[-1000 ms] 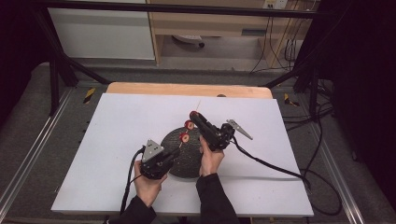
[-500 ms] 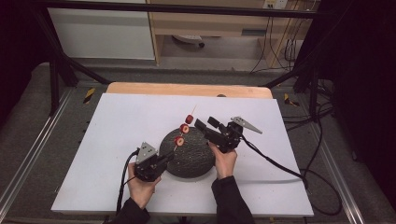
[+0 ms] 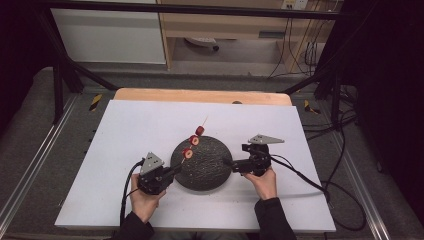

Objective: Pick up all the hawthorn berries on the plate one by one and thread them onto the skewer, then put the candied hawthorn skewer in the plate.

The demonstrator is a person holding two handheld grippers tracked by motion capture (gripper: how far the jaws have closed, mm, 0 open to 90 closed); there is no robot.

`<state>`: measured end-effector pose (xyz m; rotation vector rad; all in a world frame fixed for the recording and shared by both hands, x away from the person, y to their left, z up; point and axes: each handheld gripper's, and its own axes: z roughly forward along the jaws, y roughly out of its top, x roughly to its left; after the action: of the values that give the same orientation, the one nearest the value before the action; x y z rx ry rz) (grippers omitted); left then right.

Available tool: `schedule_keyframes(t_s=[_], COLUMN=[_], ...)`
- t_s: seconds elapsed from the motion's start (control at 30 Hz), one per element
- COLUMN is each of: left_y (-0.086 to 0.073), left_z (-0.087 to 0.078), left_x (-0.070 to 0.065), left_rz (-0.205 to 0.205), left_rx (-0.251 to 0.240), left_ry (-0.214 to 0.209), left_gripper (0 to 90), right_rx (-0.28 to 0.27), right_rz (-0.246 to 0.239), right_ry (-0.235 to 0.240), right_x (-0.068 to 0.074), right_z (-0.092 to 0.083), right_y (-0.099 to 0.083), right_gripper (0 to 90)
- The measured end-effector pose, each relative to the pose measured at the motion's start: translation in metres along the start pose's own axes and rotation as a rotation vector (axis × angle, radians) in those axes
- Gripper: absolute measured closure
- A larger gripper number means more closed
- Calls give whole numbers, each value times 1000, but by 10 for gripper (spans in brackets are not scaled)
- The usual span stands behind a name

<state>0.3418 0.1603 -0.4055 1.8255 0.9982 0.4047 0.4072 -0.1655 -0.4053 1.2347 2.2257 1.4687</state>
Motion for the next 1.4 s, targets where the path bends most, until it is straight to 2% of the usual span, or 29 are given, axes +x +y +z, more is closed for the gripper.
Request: schedule_keyframes(t_s=[0.27, 0.3, 0.43, 0.53, 0.77, 0.87, 1.0, 1.17, 1.4], left_y=[9, 9, 13, 15, 16, 16, 13, 9, 7], left_z=[4, 6, 13, 20, 32, 37, 42, 48, 56], left_x=[7, 7, 8, 8, 6, 5, 4, 0, -6], left_rz=[24, 26, 41, 51, 71, 75, 85, 105, 116], left_rx=[53, 60, 99, 127, 186, 225, 272, 318, 378], left_ry=[5, 5, 0, 0, -6, -2, 3, 17, 32], left_gripper=[882, 882, 882, 882, 881, 881, 881, 881, 880], right_rx=[84, 93, 108, 133, 153, 159, 154, 140, 131], right_rz=[-98, -95, -134, -157, -190, -196, -180, -167, -173], right_ry=[-49, -44, -17, -25, -44, -59, -65, -77, -76], right_x=[-5, -5, -10, -12, -16, -19, -22, -25, -26], right_z=[-15, -18, -26, -31, -44, -48, -52, -57, -59], right_y=[-22, -25, -38, -47, -63, -68, -71, -72, -71], right_gripper=[5, 5, 3, 3, 3, 3, 3, 3, 3])
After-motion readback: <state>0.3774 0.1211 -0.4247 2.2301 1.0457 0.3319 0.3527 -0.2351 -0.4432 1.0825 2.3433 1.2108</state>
